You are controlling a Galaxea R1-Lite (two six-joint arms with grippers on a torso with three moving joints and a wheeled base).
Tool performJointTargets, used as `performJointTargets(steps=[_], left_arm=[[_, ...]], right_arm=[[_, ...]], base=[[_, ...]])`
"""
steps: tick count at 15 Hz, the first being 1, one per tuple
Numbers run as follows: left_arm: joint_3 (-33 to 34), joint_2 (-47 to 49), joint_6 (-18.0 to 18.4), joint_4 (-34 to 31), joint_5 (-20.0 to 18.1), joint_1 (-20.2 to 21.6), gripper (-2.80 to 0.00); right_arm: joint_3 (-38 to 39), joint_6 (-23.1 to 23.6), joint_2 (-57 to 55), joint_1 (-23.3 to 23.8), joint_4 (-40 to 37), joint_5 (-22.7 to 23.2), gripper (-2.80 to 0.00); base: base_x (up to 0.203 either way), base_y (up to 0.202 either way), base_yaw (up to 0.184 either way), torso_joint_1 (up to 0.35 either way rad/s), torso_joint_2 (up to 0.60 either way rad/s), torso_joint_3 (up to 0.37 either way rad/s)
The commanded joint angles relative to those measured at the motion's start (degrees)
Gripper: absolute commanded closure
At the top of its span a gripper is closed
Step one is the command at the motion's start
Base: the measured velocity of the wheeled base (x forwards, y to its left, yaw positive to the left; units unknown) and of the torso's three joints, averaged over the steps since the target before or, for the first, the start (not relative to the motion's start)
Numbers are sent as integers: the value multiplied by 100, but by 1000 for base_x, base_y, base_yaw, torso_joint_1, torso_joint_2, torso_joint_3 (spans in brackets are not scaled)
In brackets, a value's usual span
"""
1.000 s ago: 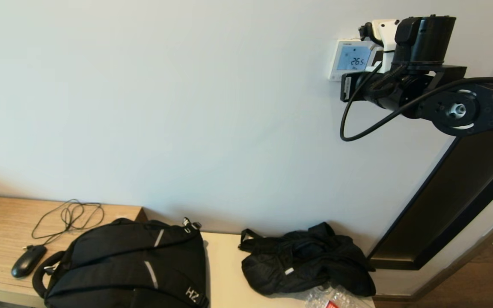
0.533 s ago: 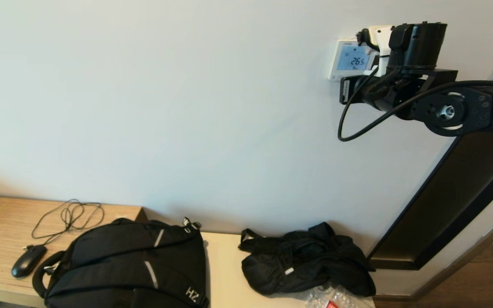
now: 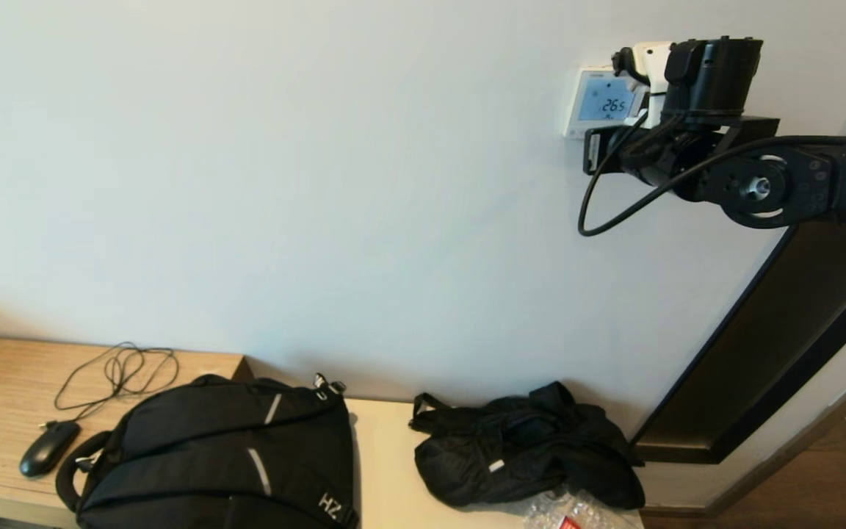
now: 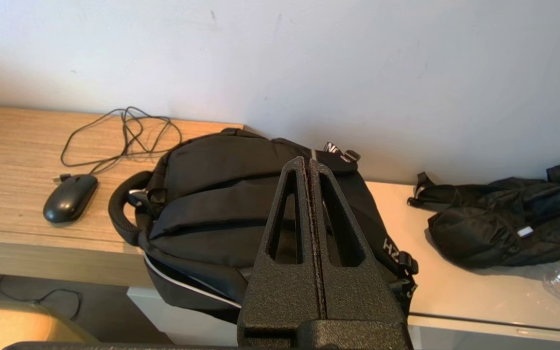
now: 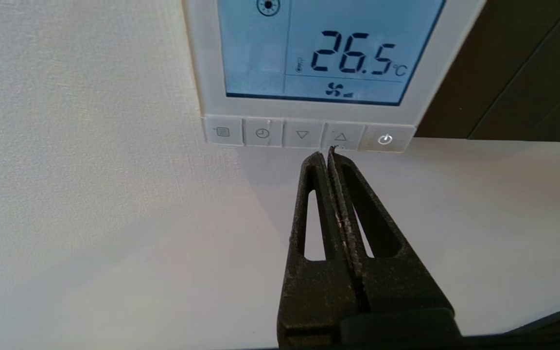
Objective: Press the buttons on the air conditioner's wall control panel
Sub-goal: Press the temperature decrease button
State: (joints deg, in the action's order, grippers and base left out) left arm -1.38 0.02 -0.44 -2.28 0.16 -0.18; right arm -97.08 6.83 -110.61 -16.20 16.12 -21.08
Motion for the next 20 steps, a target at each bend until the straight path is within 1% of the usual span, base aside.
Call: performJointTargets(steps=[1, 20], left_arm=[[3, -2, -4, -1, 2, 1, 0], [6, -2, -2, -1, 2, 1, 0]], right_arm=[[-92, 12, -84, 3, 6, -19, 0], [-399, 20, -339, -23, -38, -37, 0]], base=[[0, 0, 0, 0, 0, 0], [0, 0, 0, 0, 0, 0]])
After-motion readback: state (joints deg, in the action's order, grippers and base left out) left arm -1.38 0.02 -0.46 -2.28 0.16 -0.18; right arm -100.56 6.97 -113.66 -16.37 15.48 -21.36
